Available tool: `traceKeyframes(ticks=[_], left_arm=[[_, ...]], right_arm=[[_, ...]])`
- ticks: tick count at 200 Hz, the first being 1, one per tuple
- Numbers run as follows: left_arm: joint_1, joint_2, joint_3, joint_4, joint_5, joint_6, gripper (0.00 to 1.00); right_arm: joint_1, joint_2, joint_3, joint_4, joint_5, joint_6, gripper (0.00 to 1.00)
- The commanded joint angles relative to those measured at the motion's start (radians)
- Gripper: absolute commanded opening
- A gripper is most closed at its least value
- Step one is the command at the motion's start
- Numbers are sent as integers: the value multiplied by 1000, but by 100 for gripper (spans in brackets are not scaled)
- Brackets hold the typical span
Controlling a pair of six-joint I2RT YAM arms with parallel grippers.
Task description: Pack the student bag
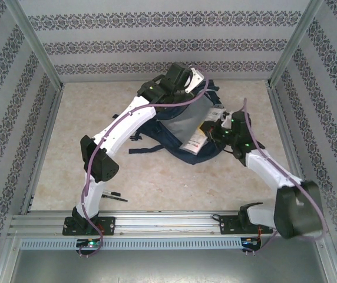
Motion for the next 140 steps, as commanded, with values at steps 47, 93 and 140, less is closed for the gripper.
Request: traceKeyframes(ticks=[47, 93, 140], left_arm=[[-12, -28, 69, 105, 133, -115, 0], [-12, -15, 73, 98, 141, -119, 0], [-4, -14, 73, 91, 137, -115, 0]], right_arm=[[79, 567, 247, 415, 467, 247, 26], [110, 557, 328, 119, 550, 338, 54], [105, 413, 291, -131, 475, 282, 62]])
